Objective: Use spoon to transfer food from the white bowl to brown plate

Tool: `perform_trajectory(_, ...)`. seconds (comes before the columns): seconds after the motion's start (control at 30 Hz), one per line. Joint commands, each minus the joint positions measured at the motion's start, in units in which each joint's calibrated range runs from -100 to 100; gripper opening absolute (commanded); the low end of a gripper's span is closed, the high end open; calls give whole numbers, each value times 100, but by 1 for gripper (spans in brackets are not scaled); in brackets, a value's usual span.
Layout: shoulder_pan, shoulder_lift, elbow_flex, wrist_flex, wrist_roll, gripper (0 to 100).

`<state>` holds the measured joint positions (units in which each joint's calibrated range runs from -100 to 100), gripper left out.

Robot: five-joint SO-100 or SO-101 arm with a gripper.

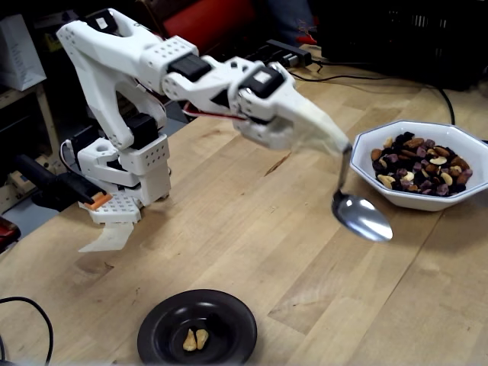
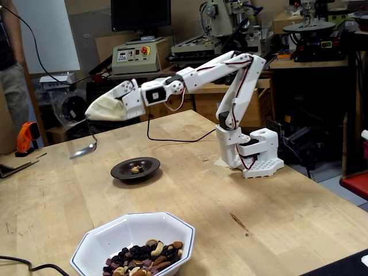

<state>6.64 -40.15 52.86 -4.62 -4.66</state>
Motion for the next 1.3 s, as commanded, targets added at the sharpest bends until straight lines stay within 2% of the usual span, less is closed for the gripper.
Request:
perform_trajectory(0.0, -5, -1227, -419, 841, 29, 4)
perform_trajectory(0.53, -49, -4128, -384, 3339, 29, 4)
perform_trajectory(0.73, -49, -5369, 953, 3869, 29, 4)
perform_trajectory(0.87, -57, -5985, 1838, 3608, 29, 4)
perform_trajectory(1.27, -57, -5848, 3466, 968, 29, 4)
